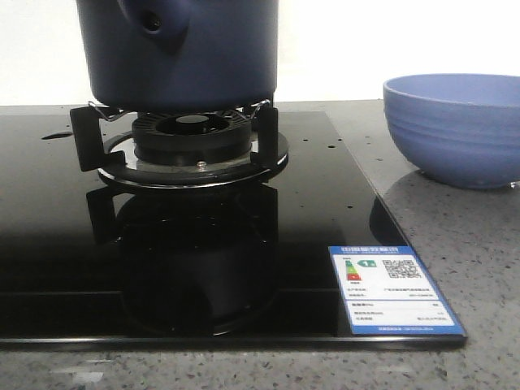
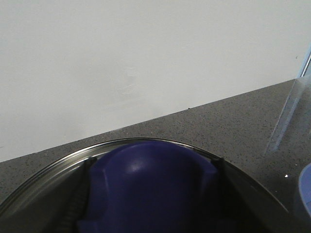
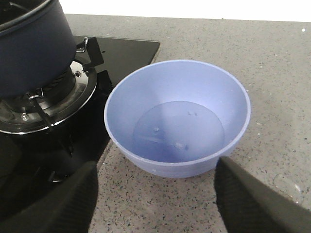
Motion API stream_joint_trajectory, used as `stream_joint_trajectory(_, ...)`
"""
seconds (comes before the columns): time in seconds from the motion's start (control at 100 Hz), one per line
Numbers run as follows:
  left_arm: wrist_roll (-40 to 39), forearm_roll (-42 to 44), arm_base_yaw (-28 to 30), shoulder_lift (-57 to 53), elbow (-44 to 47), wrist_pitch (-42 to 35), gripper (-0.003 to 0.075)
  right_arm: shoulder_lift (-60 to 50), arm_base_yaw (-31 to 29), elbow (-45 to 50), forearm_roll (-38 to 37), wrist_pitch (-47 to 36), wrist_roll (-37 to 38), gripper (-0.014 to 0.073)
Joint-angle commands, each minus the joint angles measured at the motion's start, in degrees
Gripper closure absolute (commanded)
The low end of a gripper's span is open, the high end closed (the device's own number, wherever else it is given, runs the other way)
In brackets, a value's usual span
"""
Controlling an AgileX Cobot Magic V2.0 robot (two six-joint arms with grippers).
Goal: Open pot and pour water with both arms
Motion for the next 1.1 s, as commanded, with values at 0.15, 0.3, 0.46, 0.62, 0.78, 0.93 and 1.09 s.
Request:
stream_joint_trajectory(0.15,-0.09,0.61,1.65,-6.75,-2.47,-5.34,0.0321,0.78,0.0,-2.04,0.41,-3.73,-0.62,0.0134)
stream_joint_trajectory(0.3,-0.09,0.61,5.59,-10.03,-2.47,-2.1,0.0321,1.86,0.0,-2.13,-0.21,-3.73,-0.62,0.0134)
stream_joint_trajectory(0.46,-0.09,0.61,10.69,-13.99,-2.47,1.61,0.0321,6.9,-0.13,-5.24,-0.56,-2.2,-0.5,0.0134)
stream_joint_trajectory(0.62,-0.09,2.19,16.35,-17.86,-2.47,5.64,0.0321,15.16,-2.18,-12.24,-0.8,1.53,0.24,0.0134)
stream_joint_trajectory(0.78,-0.09,2.9,22.16,-20.71,-2.47,9.24,0.0321,25.64,-5.88,-22.97,-0.8,8.38,1.78,0.0134)
stream_joint_trajectory(0.93,-0.09,2.9,26.3,-22.07,-2.47,11.35,0.0321,36.74,-10.7,-32.89,-0.8,17.85,3.08,0.0134)
stream_joint_trajectory(1.09,-0.09,2.9,28.05,-22.45,-2.47,12.34,0.0321,46.39,-13.86,-38.84,-0.8,23.87,3.08,0.0134)
